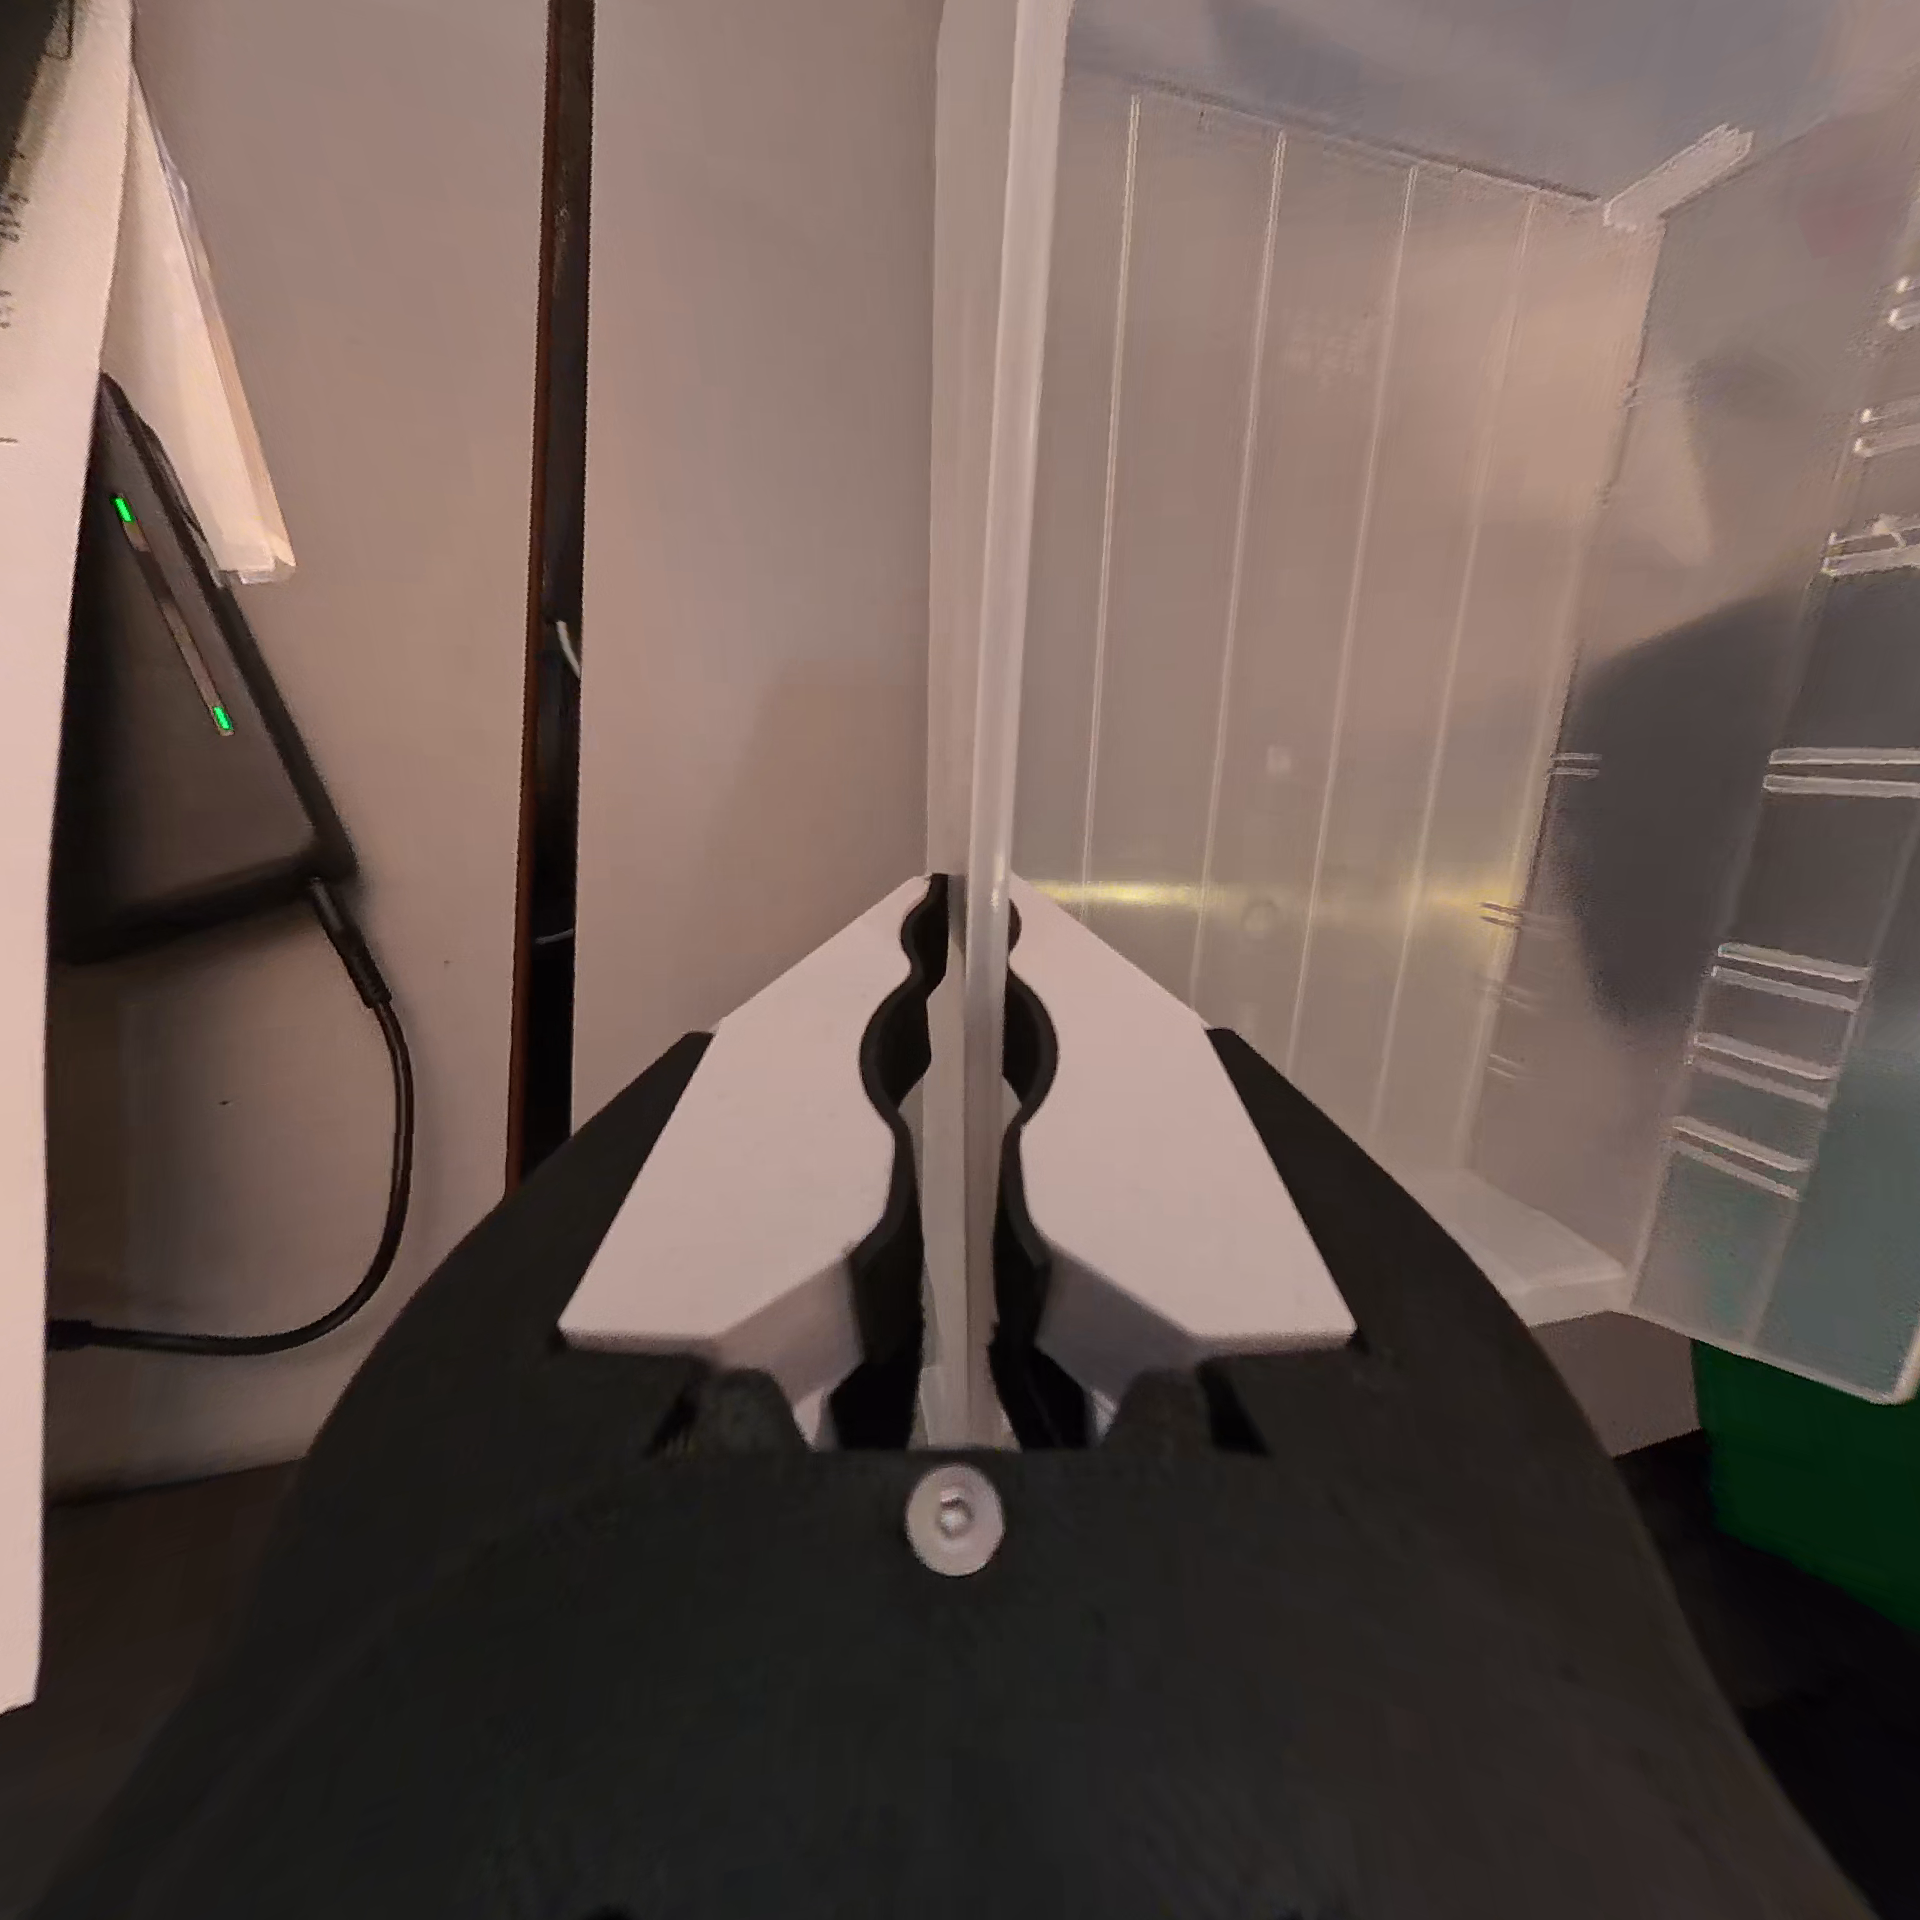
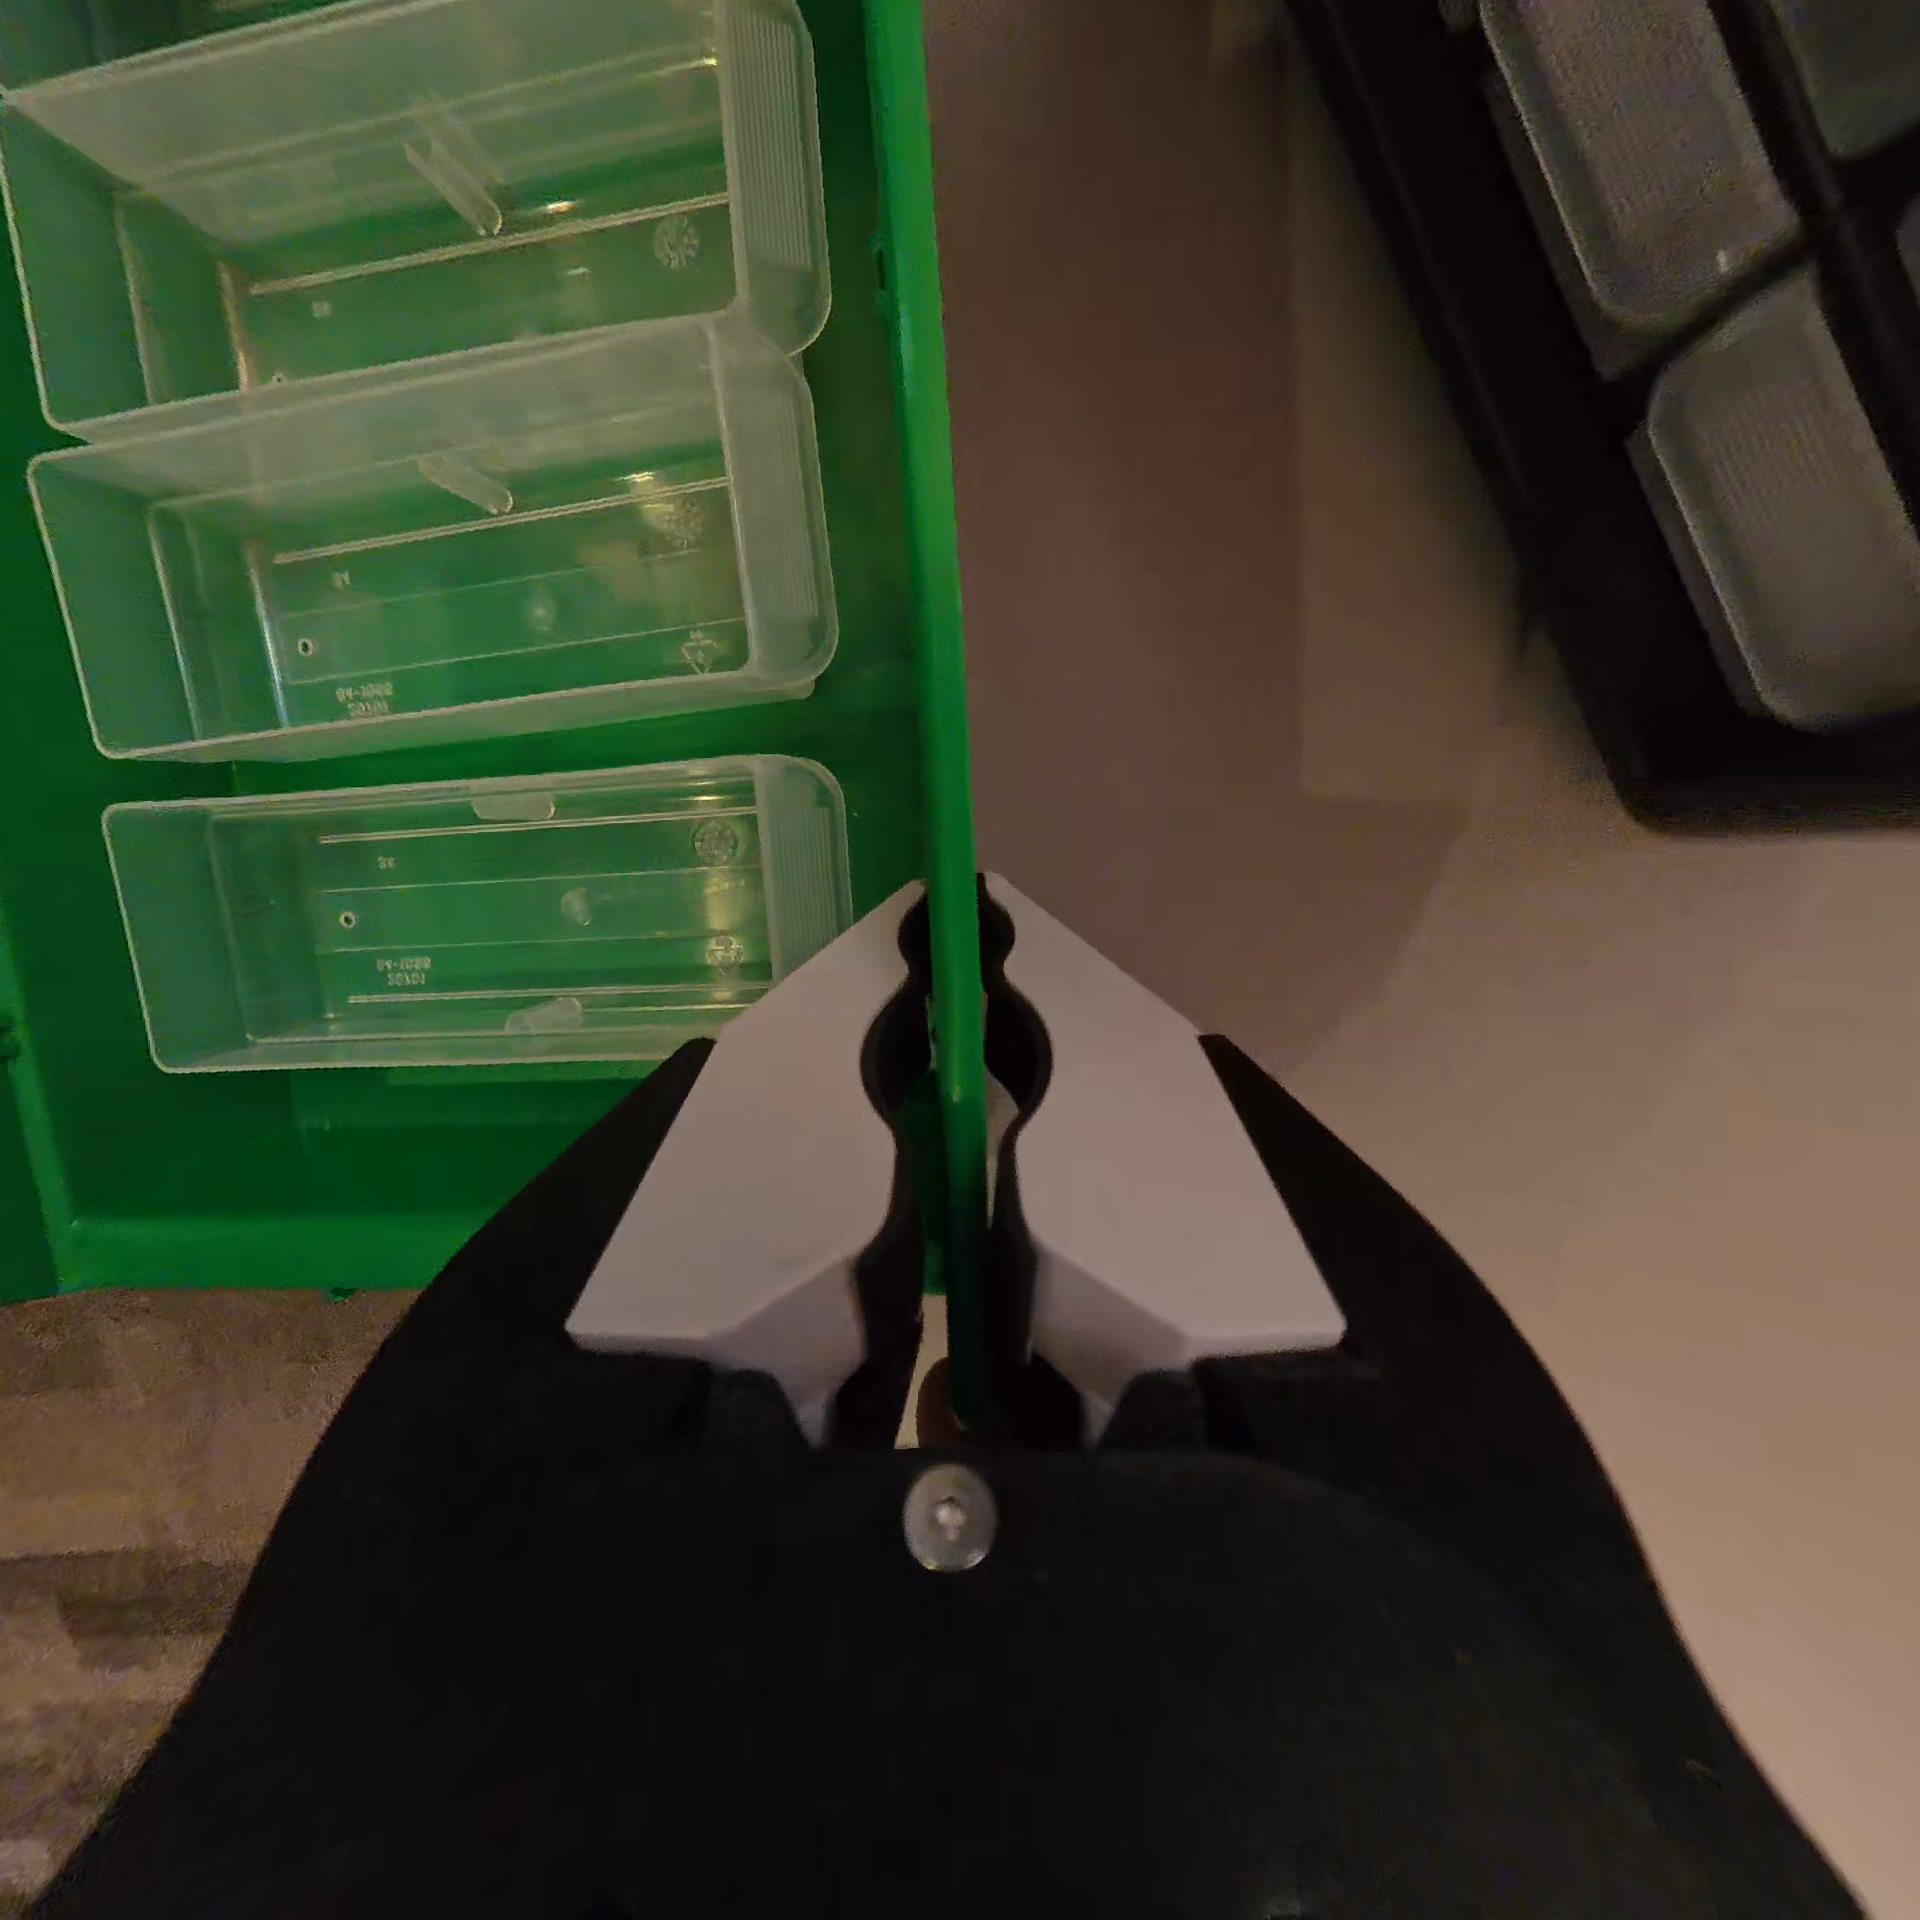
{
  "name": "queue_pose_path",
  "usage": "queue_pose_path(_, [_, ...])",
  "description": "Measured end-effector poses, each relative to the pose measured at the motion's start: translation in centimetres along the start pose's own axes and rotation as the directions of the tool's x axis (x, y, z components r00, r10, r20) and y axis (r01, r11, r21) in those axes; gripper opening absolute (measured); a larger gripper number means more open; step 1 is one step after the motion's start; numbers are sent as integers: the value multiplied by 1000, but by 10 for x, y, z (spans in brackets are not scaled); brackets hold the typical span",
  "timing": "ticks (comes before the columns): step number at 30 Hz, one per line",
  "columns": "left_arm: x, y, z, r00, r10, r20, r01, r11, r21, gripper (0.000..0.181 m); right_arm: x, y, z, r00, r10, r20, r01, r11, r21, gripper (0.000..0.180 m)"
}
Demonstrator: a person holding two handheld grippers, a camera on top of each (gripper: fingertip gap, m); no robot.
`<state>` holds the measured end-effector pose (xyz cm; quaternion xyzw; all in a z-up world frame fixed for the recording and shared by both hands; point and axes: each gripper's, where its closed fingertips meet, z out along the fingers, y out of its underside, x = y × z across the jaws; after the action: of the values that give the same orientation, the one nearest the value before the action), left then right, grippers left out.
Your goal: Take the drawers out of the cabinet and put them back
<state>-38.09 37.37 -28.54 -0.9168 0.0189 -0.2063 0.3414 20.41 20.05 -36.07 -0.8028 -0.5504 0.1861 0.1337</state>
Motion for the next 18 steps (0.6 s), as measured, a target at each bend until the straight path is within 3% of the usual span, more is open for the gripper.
queue_pose_path(1, [0, -2, -1, 1000, -5, -6, 5, 1000, 10, 2, -4, -8, 4, 1000, 12, 2, -12, 1000, 10, 2])
queue_pose_path(7, [-5, -6, -5, 999, -23, -31, 25, 999, 43, 3, -21, -50, 27, 998, 68, -15, -67, 997, 32, 2])
queue_pose_path(18, [-9, -14, -17, 995, -60, -84, 68, 993, 95, 2, -38, -123, 64, 940, 334, -66, -317, 930, 186, 2])
